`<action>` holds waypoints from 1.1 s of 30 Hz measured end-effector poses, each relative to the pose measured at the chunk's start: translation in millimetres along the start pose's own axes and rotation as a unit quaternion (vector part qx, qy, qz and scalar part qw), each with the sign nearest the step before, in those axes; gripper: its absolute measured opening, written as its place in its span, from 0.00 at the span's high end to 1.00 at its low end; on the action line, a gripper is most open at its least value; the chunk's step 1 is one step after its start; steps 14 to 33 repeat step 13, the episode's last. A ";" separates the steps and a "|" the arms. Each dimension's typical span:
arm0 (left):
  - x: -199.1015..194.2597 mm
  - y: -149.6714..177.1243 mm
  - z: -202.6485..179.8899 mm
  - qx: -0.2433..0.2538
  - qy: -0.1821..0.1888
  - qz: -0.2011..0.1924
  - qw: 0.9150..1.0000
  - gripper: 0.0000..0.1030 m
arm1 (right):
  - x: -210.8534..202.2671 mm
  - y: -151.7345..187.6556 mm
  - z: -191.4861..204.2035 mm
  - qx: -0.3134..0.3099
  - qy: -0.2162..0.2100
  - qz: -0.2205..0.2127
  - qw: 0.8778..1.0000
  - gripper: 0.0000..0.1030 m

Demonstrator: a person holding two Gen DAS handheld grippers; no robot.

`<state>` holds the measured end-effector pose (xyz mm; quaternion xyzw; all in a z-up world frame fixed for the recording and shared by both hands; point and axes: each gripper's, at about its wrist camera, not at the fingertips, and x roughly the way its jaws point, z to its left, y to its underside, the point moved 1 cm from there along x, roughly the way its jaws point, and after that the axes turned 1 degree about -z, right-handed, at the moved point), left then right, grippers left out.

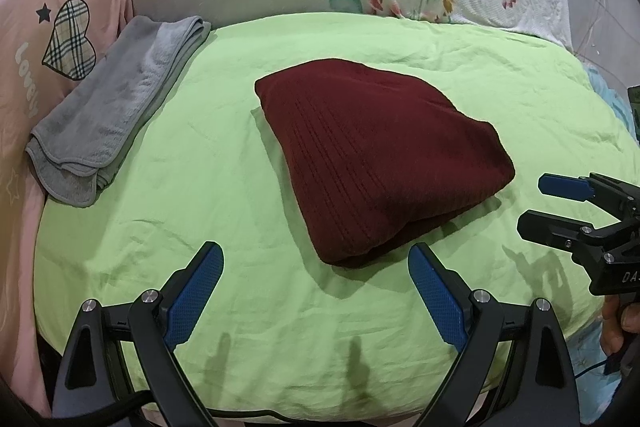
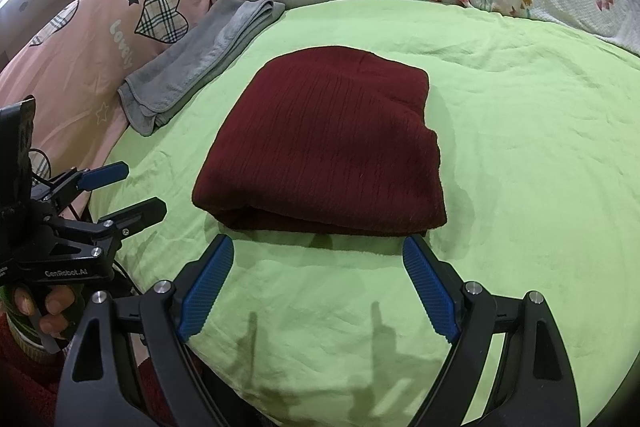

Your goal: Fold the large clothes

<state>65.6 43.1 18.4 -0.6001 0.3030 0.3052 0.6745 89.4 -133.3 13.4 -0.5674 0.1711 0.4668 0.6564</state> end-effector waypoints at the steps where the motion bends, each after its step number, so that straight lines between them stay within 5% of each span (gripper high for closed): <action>1: 0.6 -0.5 -0.4 0.001 -0.001 0.000 1.000 0.08 | 0.0 0.3 0.3 0.000 0.000 0.000 1.000 0.16; 33: 9.3 -9.5 4.1 -0.007 -0.001 0.001 1.000 0.08 | 9.2 -9.4 -6.5 0.011 -0.003 -0.001 1.000 0.16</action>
